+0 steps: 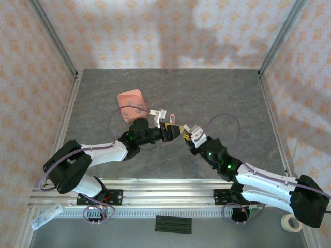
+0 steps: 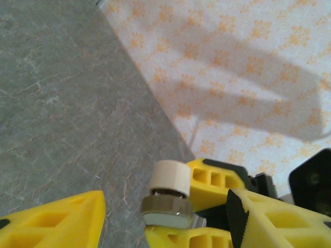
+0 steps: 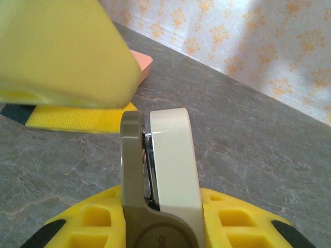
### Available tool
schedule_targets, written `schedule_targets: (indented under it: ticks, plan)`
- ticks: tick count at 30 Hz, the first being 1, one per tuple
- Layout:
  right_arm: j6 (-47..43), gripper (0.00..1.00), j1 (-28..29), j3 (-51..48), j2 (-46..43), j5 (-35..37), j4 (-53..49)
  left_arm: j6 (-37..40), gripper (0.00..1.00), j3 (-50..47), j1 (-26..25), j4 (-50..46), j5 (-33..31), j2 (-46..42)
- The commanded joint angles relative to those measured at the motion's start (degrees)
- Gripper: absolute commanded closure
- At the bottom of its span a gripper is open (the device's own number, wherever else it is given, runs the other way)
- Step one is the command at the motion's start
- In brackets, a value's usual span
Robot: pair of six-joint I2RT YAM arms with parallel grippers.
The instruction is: Load the staples into the stapler
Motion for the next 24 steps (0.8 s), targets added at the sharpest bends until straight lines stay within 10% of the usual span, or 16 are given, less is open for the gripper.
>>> schedule_targets:
  ticks: [1,24]
  plan:
    - [0.76,0.73,-0.23,2.29,0.05,-0.09,3.53,1.18,0.37,1.32,-0.40,0.62,-0.43,0.23]
    - [1.36,0.74,-0.27,4.01,3.66,-1.78,5.99,-0.36,0.58,1.45,-1.90,5.88,-0.92,3.50]
